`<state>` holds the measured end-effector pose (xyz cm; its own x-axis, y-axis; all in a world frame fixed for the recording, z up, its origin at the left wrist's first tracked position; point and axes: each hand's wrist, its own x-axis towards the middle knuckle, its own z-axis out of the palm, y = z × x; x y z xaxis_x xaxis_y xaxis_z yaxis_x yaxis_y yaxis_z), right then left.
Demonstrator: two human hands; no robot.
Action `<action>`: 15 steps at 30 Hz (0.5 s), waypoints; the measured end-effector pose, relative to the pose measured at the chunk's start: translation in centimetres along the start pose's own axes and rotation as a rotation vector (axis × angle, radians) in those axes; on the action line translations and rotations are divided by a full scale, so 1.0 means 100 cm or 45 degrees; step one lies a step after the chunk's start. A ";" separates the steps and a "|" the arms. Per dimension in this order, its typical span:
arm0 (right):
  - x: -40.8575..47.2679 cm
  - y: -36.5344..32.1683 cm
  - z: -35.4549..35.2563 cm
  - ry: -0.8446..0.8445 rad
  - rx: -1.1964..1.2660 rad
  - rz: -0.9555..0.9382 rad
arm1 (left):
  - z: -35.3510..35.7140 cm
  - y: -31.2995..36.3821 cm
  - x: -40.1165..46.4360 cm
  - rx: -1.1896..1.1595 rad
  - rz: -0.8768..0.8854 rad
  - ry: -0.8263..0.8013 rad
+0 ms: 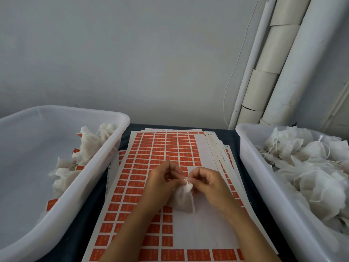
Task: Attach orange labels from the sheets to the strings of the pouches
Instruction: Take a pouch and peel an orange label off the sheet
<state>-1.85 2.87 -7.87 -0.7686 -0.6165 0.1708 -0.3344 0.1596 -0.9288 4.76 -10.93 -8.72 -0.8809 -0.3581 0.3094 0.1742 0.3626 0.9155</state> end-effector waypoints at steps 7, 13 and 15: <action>-0.001 0.000 0.011 0.191 0.005 -0.024 | 0.002 0.002 -0.010 -0.088 -0.025 -0.288; -0.003 -0.003 0.015 0.302 -0.089 -0.163 | 0.007 0.002 -0.009 0.204 0.121 -0.205; -0.002 -0.003 0.018 0.345 -0.083 -0.158 | 0.009 0.001 -0.009 0.219 0.149 -0.162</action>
<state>-0.60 1.59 -8.19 -0.8342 -0.4077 0.3713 -0.4625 0.1504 -0.8738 5.20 -9.80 -9.10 -0.9093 -0.1977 0.3661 0.2106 0.5403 0.8147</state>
